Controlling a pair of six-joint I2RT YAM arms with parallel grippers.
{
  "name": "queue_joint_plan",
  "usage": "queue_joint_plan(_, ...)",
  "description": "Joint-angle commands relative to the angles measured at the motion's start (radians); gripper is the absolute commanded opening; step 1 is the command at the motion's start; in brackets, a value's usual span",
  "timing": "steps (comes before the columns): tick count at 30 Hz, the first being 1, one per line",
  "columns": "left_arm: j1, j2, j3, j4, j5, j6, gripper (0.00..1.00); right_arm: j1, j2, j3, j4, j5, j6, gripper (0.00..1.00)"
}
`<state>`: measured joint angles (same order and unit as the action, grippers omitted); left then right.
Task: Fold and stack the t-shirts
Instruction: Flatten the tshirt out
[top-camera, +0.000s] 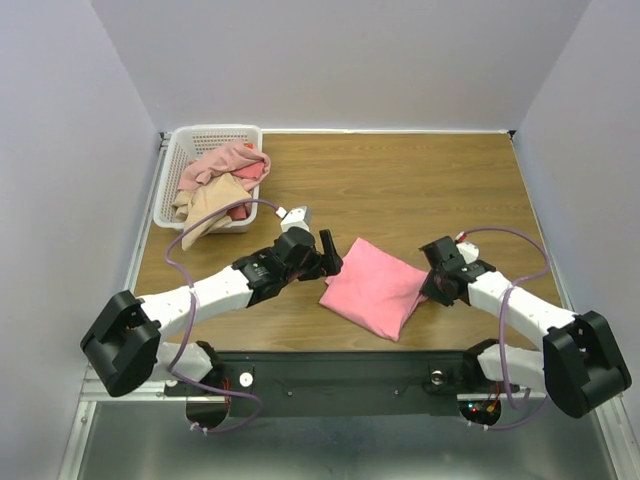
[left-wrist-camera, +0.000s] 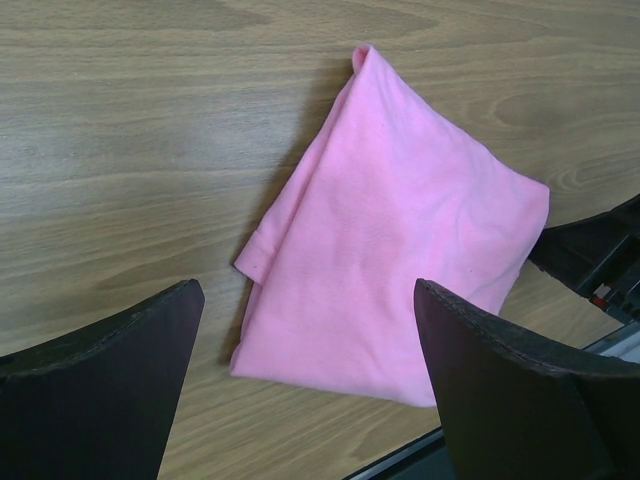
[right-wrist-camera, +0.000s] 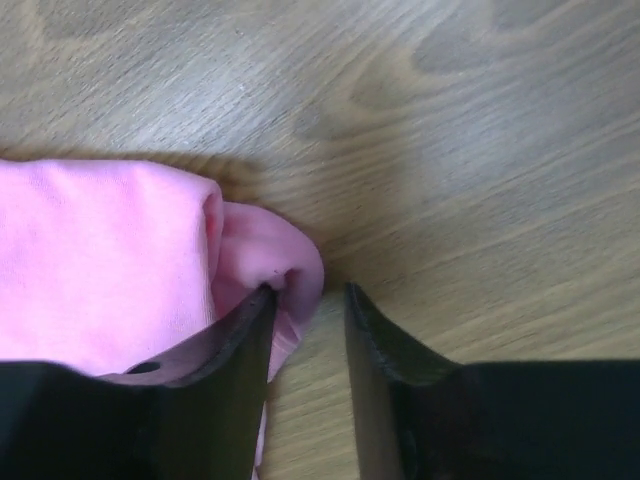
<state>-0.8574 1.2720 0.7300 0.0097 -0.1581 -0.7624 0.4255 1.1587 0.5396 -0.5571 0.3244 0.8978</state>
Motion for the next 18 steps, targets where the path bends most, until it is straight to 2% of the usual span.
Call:
queue_joint_plan(1,0.000,-0.046,-0.007,-0.002,-0.026,-0.006,0.99,-0.007,-0.025,-0.009,0.079,-0.013,-0.019,0.30)
queue_joint_plan(2,0.000,-0.051,-0.009,-0.004,-0.027,-0.008,0.99,-0.007,-0.039,-0.007,0.080,-0.016,-0.026,0.14)
queue_joint_plan(3,0.000,-0.054,-0.011,-0.005,-0.029,-0.008,0.99,-0.007,-0.054,-0.004,0.079,-0.016,-0.033,0.04)
queue_joint_plan(4,0.000,-0.057,-0.011,-0.007,-0.032,-0.011,0.99,-0.007,-0.072,-0.001,0.079,-0.025,-0.051,0.01)
queue_joint_plan(12,0.000,-0.102,-0.021,-0.008,-0.040,-0.017,0.99,-0.007,-0.221,0.127,0.077,-0.103,-0.160,0.00)
queue_joint_plan(14,0.000,-0.120,-0.024,-0.008,-0.043,-0.014,0.99,-0.007,-0.226,0.308,0.074,-0.174,-0.248,0.00)
queue_joint_plan(18,0.000,-0.164,-0.026,-0.008,-0.058,-0.015,0.99,-0.007,-0.165,0.595,0.075,-0.320,-0.322,0.00)
